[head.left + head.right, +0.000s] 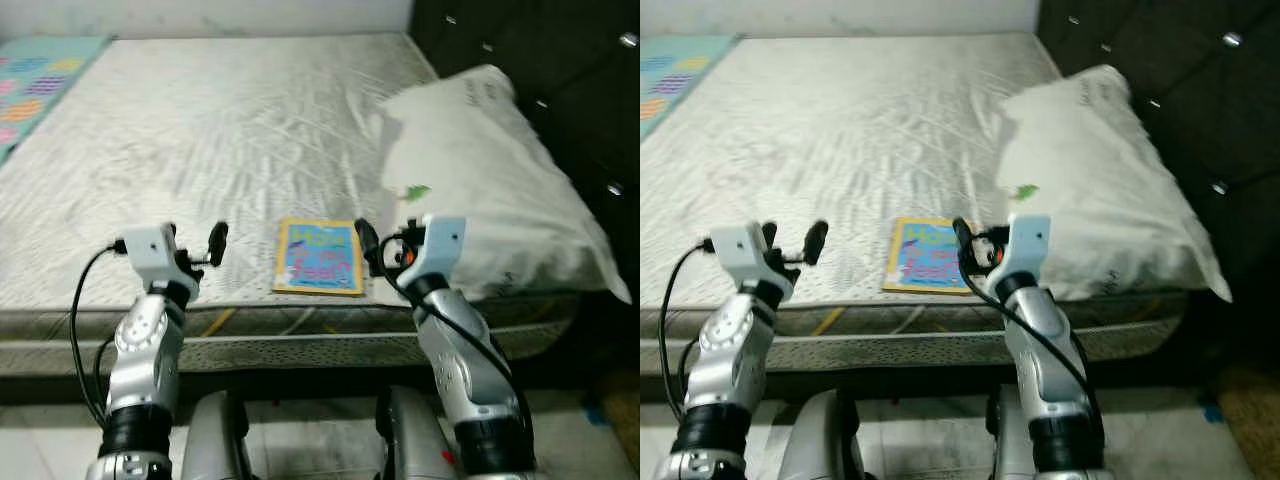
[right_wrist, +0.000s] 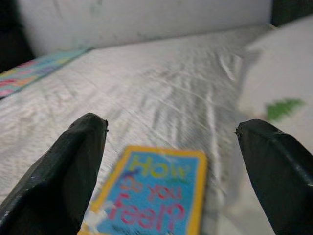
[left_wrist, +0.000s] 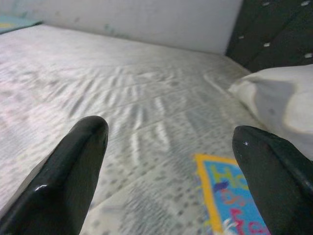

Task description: Clean up the room

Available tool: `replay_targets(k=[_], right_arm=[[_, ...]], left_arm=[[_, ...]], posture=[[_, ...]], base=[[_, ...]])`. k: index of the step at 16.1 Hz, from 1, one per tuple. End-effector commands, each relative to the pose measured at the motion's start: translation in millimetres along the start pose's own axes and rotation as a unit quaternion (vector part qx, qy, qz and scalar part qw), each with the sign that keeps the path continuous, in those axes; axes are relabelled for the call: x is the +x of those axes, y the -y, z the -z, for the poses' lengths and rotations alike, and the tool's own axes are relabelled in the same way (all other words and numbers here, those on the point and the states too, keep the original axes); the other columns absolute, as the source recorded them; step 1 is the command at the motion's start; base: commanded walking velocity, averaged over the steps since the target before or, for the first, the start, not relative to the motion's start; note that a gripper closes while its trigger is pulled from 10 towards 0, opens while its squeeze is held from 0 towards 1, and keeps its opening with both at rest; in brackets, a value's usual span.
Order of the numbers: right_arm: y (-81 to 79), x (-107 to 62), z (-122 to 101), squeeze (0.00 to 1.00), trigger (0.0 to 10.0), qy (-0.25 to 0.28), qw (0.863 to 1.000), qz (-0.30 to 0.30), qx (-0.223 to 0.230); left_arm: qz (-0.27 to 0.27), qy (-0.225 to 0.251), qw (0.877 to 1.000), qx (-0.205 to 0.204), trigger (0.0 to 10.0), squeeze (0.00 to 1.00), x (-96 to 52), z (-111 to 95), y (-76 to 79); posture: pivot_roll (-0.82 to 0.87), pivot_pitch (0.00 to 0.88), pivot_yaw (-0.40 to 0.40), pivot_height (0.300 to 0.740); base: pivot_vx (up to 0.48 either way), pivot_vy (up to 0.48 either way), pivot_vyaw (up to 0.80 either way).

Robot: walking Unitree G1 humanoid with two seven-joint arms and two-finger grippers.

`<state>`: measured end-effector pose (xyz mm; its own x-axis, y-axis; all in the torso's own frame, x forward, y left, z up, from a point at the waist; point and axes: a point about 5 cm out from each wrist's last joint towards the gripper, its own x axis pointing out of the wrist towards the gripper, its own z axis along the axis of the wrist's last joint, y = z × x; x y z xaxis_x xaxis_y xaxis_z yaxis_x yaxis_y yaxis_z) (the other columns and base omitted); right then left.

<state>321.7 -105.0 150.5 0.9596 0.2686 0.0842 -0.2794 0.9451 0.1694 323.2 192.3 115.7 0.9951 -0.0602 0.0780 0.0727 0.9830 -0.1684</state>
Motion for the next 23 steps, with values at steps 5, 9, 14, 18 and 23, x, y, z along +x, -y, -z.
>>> replay_targets(k=[5,9,14,18,23], right_arm=[[1.7,16.8,-9.1,0.00,10.0,0.019,1.000,-0.015,0.003],[2.6,24.0,-12.2,0.00,10.0,0.033,0.999,-0.014,0.002],[-3.1,24.7,-10.9,0.00,10.0,0.044,0.998,-0.033,-0.003],[-3.4,32.4,-19.0,0.00,10.0,0.063,0.997,-0.039,-0.004],[-5.2,40.6,-31.9,0.00,10.0,0.084,0.995,-0.047,-0.009]], left_arm=[[-0.023,0.000,1.000,-0.007,10.0,0.00,-8.4,1.7,10.1],[-0.017,-0.004,1.000,-0.012,10.0,0.00,-7.1,4.2,18.5],[0.012,-0.016,1.000,-0.014,10.0,0.00,-1.0,-1.0,25.6],[0.081,-0.028,0.996,0.022,10.0,0.00,-5.2,-6.2,36.8],[0.009,-0.003,1.000,-0.006,10.0,0.00,-2.7,-12.0,31.7]], posture=[[-0.09,0.000,0.007,0.542],[-0.10,0.000,0.018,0.542],[-0.09,0.000,0.025,0.542],[-0.07,0.000,0.022,0.560],[-0.08,0.000,0.025,0.613]], base=[[0.000,0.000,-0.61],[0.000,0.000,-0.58],[0.000,0.000,-0.22],[0.000,0.000,0.00],[0.000,0.000,0.00]])
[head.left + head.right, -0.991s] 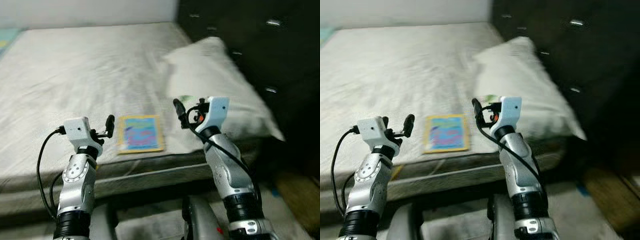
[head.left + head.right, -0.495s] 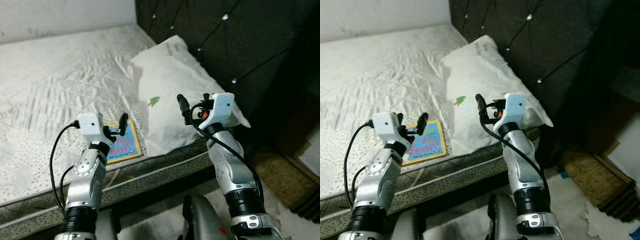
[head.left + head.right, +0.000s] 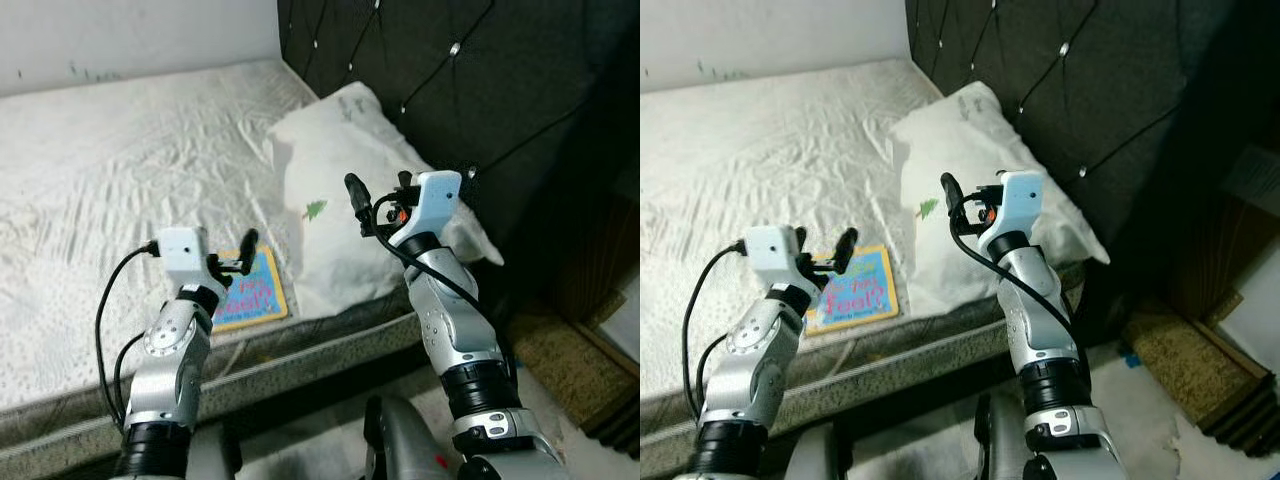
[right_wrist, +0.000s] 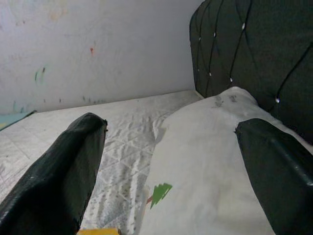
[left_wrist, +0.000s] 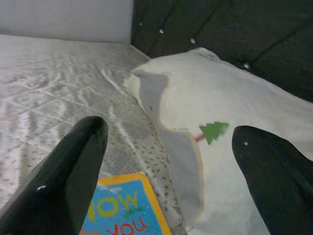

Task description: Clean up the room

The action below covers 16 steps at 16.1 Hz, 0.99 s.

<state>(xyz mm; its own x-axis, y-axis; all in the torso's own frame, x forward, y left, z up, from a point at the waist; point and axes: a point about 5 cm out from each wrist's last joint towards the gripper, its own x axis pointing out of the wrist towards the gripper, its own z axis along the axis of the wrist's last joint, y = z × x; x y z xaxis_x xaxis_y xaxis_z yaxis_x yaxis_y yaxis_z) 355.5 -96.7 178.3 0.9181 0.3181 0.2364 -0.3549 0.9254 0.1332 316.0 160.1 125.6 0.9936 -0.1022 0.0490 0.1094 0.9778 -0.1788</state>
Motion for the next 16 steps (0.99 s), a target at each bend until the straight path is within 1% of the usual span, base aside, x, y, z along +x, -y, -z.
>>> replay_targets(k=[1,2,3,6,7,8,10,12,13,16], right_arm=[[-2.0,7.1,-9.0,0.00,10.0,0.017,1.000,-0.008,0.001],[-2.1,8.0,-9.1,0.00,10.0,0.017,1.000,-0.008,0.000],[-3.3,7.5,-8.2,0.00,10.0,0.018,1.000,-0.010,-0.002],[-0.5,1.5,-3.6,0.00,10.0,0.013,1.000,-0.002,-0.001],[2.1,-5.9,3.9,0.00,10.0,0.002,1.000,0.007,0.001],[2.5,-9.2,7.3,0.00,10.0,-0.003,1.000,0.009,0.002],[1.6,-23.9,20.1,0.00,10.0,-0.022,1.000,0.012,0.006],[5.7,-33.4,27.3,0.00,10.0,-0.035,0.999,0.018,0.005],[7.4,-37.4,28.8,0.00,10.0,-0.039,0.999,0.021,0.005],[7.8,-42.8,33.6,0.00,10.0,-0.050,0.998,0.024,0.005]], left_arm=[[-0.018,0.022,1.000,-0.001,10.0,0.00,2.5,-8.9,-3.0],[-0.033,0.022,0.999,-0.010,10.0,0.00,3.0,-6.6,-5.8],[-0.048,0.020,0.999,-0.015,10.0,0.00,2.1,-2.2,-7.8],[-0.050,0.015,0.998,-0.018,10.0,0.00,-2.3,4.1,-1.6],[-0.039,0.007,0.999,-0.019,10.0,0.00,-7.8,8.8,4.4],[-0.034,0.004,0.999,-0.011,10.0,0.00,-10.0,10.5,6.1],[-0.036,-0.009,0.999,-0.005,10.0,0.00,-18.1,19.8,3.9],[-0.046,-0.015,0.999,-0.008,10.0,0.00,-23.2,22.8,1.4],[-0.043,-0.013,0.999,-0.005,10.0,0.00,-26.8,21.4,3.2],[-0.032,-0.016,0.999,0.009,10.0,0.00,-31.9,21.1,6.2]], posture=[[-0.09,0.000,0.023,0.623],[-0.09,0.000,0.021,0.633],[-0.10,0.000,0.024,0.652],[-0.10,0.000,0.030,0.682],[-0.09,0.000,0.031,0.696],[-0.09,0.000,0.031,0.706],[-0.10,0.000,0.028,0.736],[-0.09,0.000,0.029,0.740],[-0.09,0.000,0.024,0.740],[-0.07,0.000,0.012,0.740]], base=[[0.000,0.000,0.00],[0.000,0.000,0.00],[0.000,0.000,0.00],[0.000,0.000,0.00],[0.000,0.000,0.00],[0.000,0.000,0.00],[0.000,0.000,0.00],[0.000,0.000,0.00],[0.000,0.000,0.00],[0.000,0.000,0.00]])
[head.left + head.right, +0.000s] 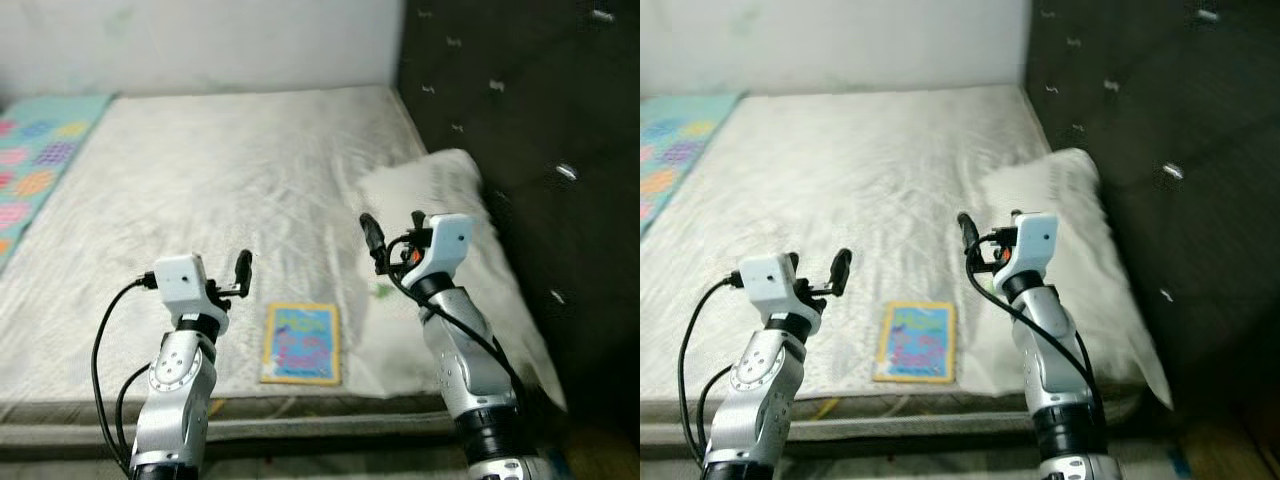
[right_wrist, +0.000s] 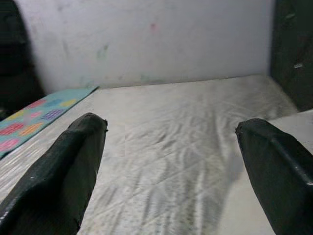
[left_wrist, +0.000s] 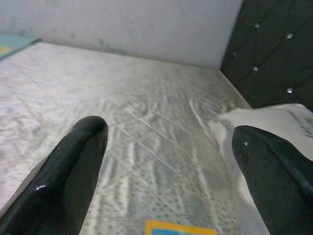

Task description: Clean up the room

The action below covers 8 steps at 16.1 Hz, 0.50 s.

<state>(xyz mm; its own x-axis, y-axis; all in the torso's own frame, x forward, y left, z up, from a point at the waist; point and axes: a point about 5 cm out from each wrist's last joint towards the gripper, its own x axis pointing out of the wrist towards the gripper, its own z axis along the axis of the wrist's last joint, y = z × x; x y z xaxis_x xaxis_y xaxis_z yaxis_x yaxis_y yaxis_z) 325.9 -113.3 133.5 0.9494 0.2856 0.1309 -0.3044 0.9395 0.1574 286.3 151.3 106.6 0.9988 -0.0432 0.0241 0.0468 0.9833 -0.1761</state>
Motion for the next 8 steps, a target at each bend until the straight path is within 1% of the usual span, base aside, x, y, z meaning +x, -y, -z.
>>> replay_targets(k=[1,2,4,8], right_arm=[[-5.9,-1.2,1.4,0.00,10.0,-0.005,1.000,-0.007,-0.001],[-8.8,-2.6,2.8,0.00,10.0,-0.009,1.000,-0.010,0.001],[-8.4,-4.1,3.6,0.00,10.0,-0.012,1.000,-0.007,0.002],[-0.1,-14.3,10.3,0.00,10.0,-0.025,0.999,0.033,-0.011]], left_arm=[[-0.003,-0.010,1.000,0.013,10.0,0.00,-4.3,2.8,-3.9],[-0.012,-0.013,1.000,0.011,10.0,0.00,-9.4,3.3,-7.2],[-0.010,-0.017,1.000,0.011,10.0,0.00,-13.3,4.1,-7.9],[0.010,-0.035,0.999,0.013,10.0,0.00,-18.3,7.5,-3.0]], posture=[[-0.07,0.000,0.011,0.740],[-0.06,0.000,0.013,0.740],[-0.07,0.000,0.017,0.740],[-0.07,0.000,0.024,0.740]], base=[[0.000,0.000,0.00],[0.000,0.000,0.00],[0.000,0.000,0.00],[0.000,0.000,0.00]])
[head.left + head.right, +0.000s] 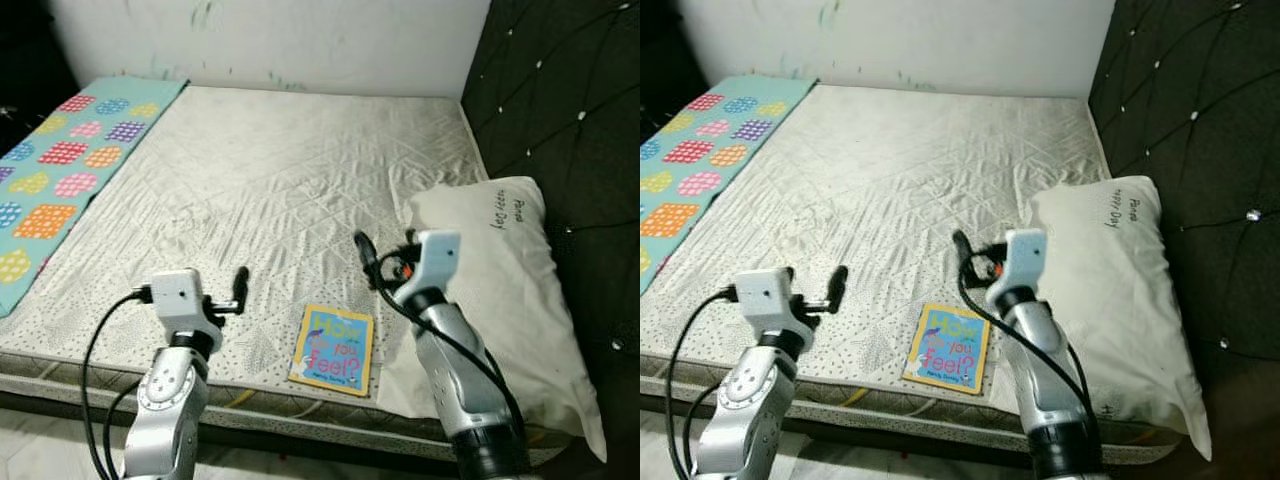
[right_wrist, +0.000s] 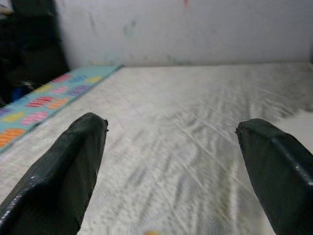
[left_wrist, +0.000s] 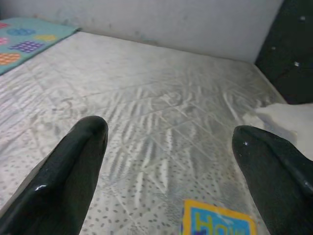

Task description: Clean up the room

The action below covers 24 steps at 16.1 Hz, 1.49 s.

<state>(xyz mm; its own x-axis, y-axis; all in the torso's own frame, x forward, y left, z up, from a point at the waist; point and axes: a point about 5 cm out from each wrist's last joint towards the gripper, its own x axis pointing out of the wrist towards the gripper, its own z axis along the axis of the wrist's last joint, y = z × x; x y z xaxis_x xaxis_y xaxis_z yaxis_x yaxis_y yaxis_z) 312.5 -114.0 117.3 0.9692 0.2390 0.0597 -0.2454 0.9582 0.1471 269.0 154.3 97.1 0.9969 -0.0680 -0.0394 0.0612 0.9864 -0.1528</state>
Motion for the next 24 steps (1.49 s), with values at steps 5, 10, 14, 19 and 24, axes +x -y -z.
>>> replay_targets(k=[5,10,14,19,24], right_arm=[[8.7,-5.5,-4.7,0.00,10.0,0.008,0.999,0.028,-0.033],[31.0,-12.8,7.2,0.00,10.0,-0.018,0.992,0.077,-0.098],[32.3,-13.7,8.3,0.00,10.0,-0.019,0.991,0.083,-0.104],[31.9,-15.6,13.3,0.00,10.0,-0.030,0.990,0.088,-0.105],[31.4,-13.0,15.0,0.00,10.0,-0.039,0.991,0.090,-0.092]], left_arm=[[0.025,-0.001,0.999,0.029,10.0,0.00,-12.4,-5.1,-14.7],[0.002,-0.048,0.999,0.022,10.0,0.00,-16.1,11.2,-32.1],[0.004,-0.054,0.998,0.009,10.0,0.00,-14.1,13.8,-31.3],[0.004,-0.062,0.998,0.001,10.0,0.00,-12.0,15.7,-33.7],[0.008,-0.062,0.998,0.006,10.0,0.00,-10.3,15.4,-33.3]], posture=[[-0.07,0.000,0.015,0.740],[-0.07,0.000,0.004,0.740],[-0.08,0.000,0.003,0.740],[-0.08,0.000,0.012,0.740],[-0.08,0.000,0.012,0.740]], base=[[0.000,0.000,0.00],[0.000,0.000,0.00],[0.000,0.000,0.00],[0.000,0.000,0.00],[0.000,0.000,-0.80]])
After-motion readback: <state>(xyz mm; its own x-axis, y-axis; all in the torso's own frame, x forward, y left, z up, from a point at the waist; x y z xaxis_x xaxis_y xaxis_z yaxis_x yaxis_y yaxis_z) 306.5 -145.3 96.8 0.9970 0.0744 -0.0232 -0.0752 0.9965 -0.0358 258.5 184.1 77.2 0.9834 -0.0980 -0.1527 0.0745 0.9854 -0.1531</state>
